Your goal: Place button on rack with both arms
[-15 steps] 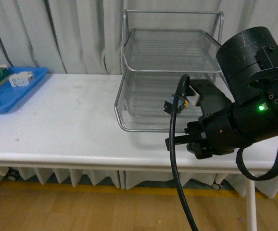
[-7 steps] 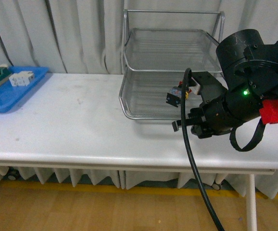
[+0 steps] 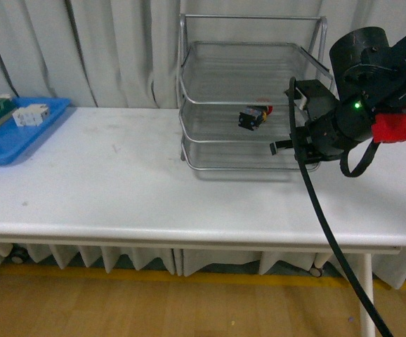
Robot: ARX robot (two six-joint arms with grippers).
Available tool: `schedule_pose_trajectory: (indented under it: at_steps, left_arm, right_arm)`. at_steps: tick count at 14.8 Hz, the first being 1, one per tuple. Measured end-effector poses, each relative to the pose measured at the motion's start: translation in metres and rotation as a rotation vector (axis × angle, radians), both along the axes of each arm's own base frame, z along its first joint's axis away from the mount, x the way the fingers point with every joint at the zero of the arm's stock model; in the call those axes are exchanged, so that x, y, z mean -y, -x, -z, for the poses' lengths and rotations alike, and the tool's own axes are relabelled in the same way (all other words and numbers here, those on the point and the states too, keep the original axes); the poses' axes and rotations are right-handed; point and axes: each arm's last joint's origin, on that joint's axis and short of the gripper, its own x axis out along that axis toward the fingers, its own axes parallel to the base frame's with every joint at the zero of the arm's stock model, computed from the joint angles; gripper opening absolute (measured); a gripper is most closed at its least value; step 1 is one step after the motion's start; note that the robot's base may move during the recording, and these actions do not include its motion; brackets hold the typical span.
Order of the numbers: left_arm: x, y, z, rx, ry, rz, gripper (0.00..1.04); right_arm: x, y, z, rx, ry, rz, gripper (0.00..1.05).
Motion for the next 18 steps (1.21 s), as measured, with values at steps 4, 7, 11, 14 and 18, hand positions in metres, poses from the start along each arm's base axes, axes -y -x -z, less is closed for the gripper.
schedule_pose_trajectory:
  at_steps: [4,7,11,14,18]
  left_arm:
    - [0.000,0.000,0.000,0.000,0.000,0.000,0.98]
    - [0.000,0.000,0.000,0.000,0.000,0.000,0.98]
    - [0.000,0.000,0.000,0.000,0.000,0.000,0.98]
    - [0.000,0.000,0.000,0.000,0.000,0.000,0.98]
    - [0.000,0.000,0.000,0.000,0.000,0.000,0.98]
  right_arm:
    - [-0.002,-0.027,0.009,0.068,0.047,0.007,0.02]
    - [-0.002,-0.032,0.009,0.118,0.040,0.040,0.02]
    - [-0.001,-0.022,0.008,0.098,0.003,0.044,0.02]
    - [-0.001,-0.005,-0.012,0.112,-0.046,0.036,0.02]
    - [0.000,0.030,-0.040,0.067,-0.127,0.014,0.02]
